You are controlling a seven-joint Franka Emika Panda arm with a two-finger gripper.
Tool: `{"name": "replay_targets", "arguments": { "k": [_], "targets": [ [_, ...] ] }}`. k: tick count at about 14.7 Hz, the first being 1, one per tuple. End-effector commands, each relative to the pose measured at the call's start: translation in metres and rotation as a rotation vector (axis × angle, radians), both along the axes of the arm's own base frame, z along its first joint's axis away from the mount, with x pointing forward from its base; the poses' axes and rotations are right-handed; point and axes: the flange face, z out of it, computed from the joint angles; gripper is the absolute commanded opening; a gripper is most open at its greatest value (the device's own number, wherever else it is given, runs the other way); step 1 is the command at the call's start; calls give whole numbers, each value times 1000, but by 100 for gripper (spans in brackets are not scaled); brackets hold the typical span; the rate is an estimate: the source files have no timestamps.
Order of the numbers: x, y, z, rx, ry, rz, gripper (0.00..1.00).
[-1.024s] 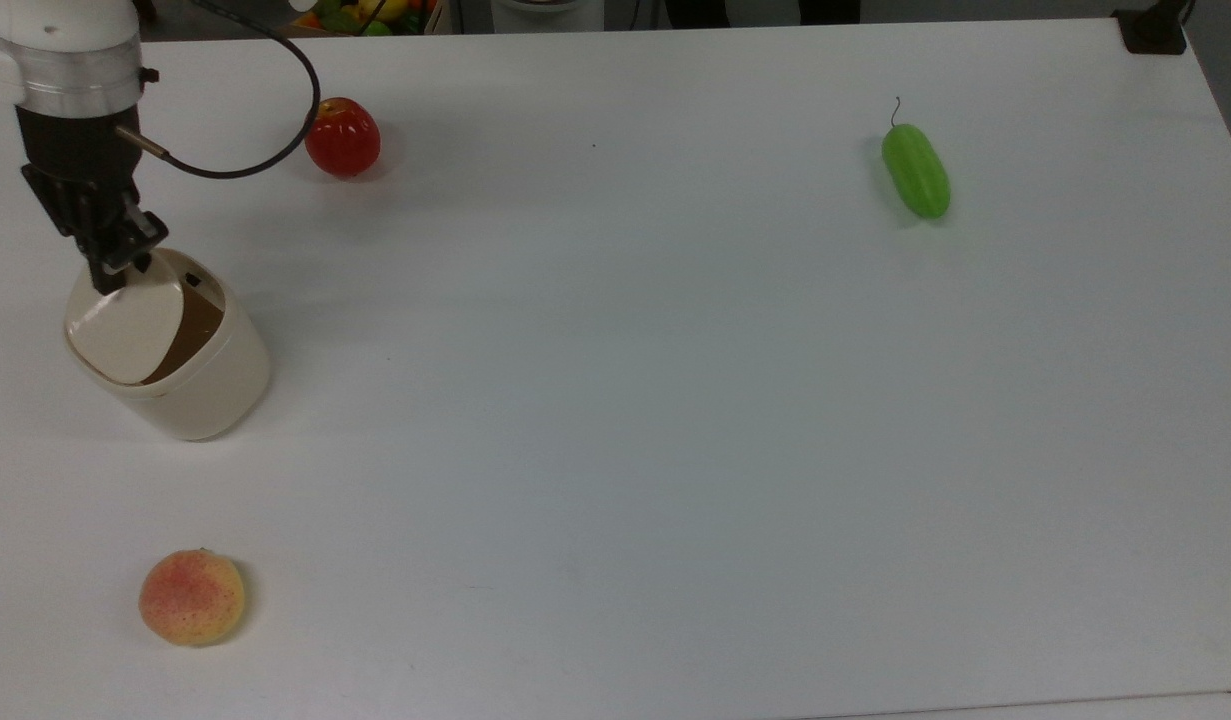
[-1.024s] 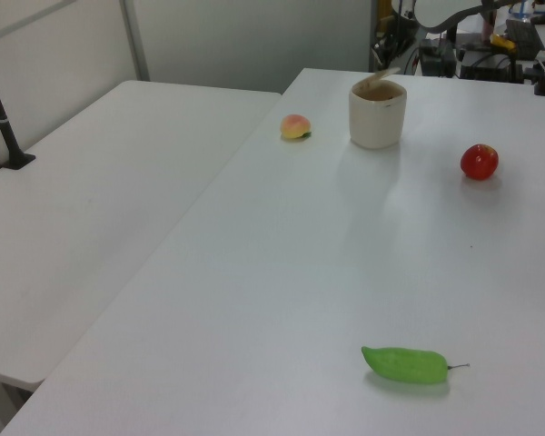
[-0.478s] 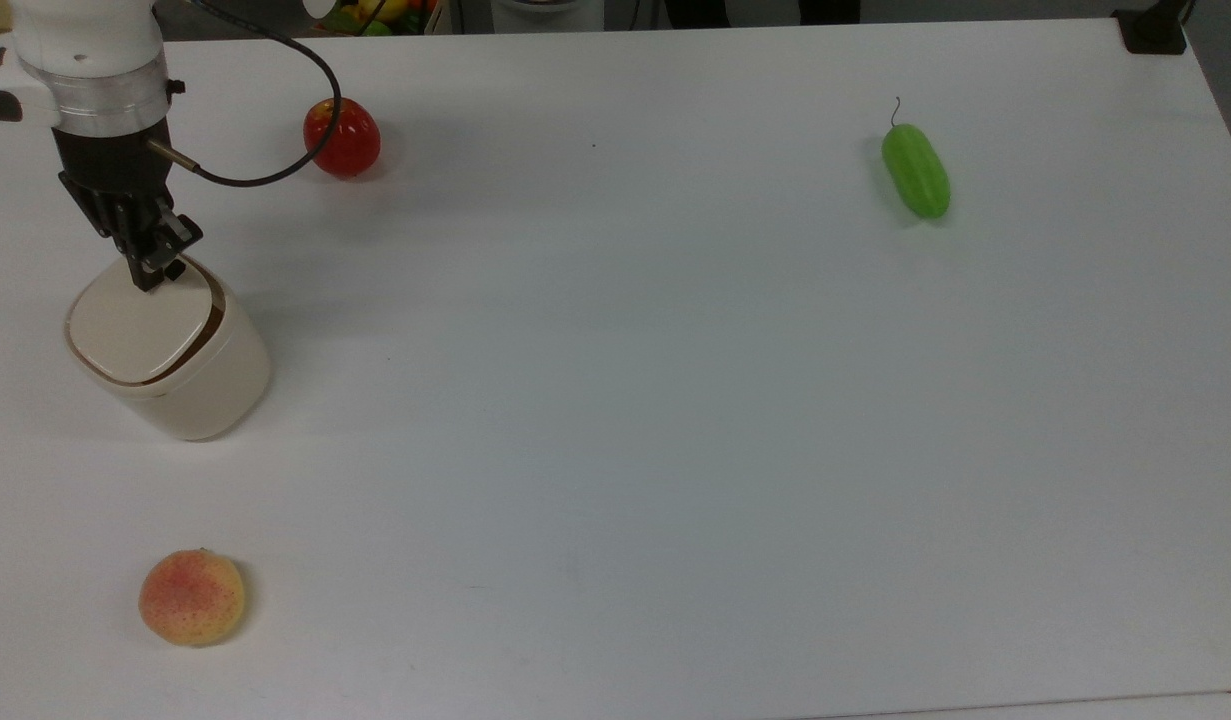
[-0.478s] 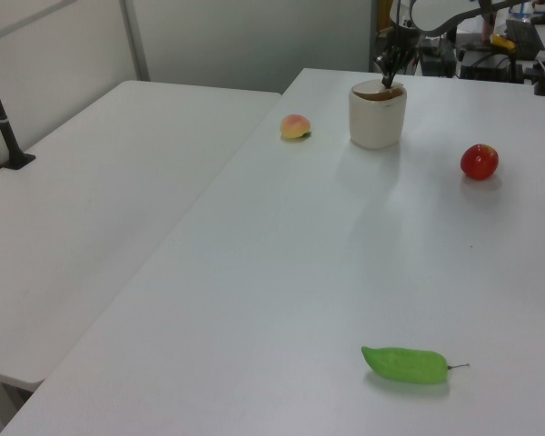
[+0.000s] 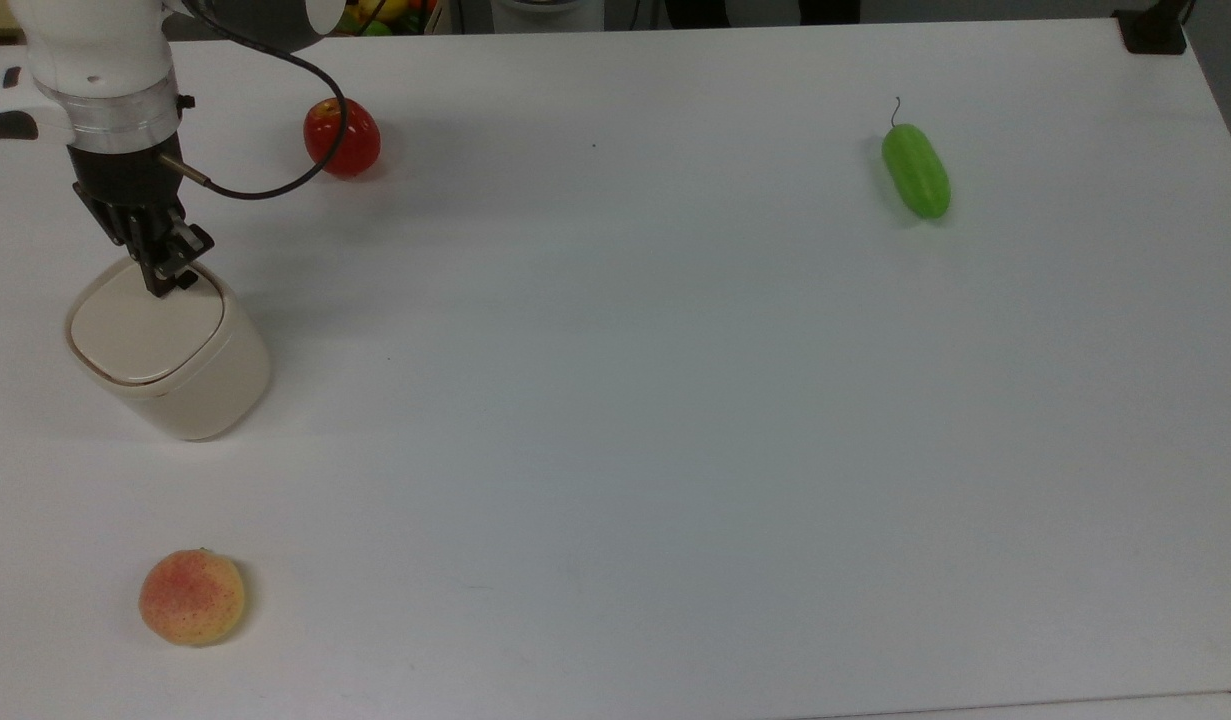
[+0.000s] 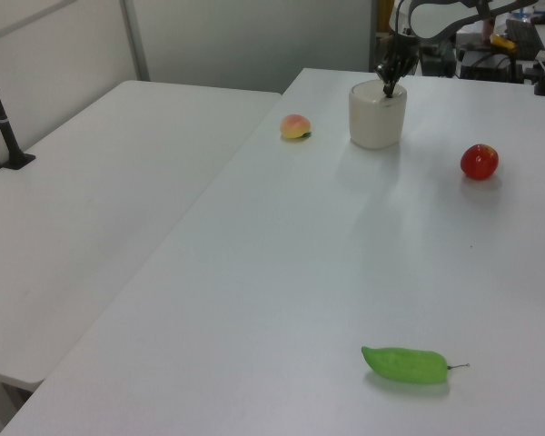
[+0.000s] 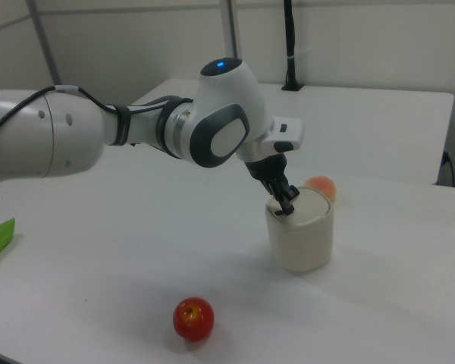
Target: Close garbage bin
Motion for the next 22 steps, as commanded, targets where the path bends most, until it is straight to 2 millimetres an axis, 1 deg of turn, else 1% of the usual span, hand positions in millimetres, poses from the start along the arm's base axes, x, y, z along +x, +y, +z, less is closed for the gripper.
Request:
{"name": "replay_targets", "arguments": {
  "k": [1, 3, 4, 5, 6, 7, 8, 11, 12, 15, 17, 19, 21, 22],
  "targets": [
    [0, 4, -25, 17, 51, -6, 0],
    [1, 4, -20, 18, 41, -9, 0],
    [1, 5, -14, 19, 33, -10, 0],
    [1, 7, -6, 18, 22, -11, 0],
    [1, 8, 7, 14, 3, -11, 0],
    [-1, 8, 14, 15, 7, -13, 0],
    [0, 12, 22, 16, 9, -8, 0],
    [0, 32, 47, 12, -6, 17, 0],
    [1, 46, 52, 13, 3, 37, 0],
    [-2, 99, 72, 10, 47, 116, 0],
    [-10, 141, 87, 13, 89, 188, 0],
    [-25, 191, 101, 10, 176, 320, 0],
    [-47, 221, 117, 13, 276, 465, 0],
    [-57, 231, 126, 12, 305, 528, 0]
  ]
}}
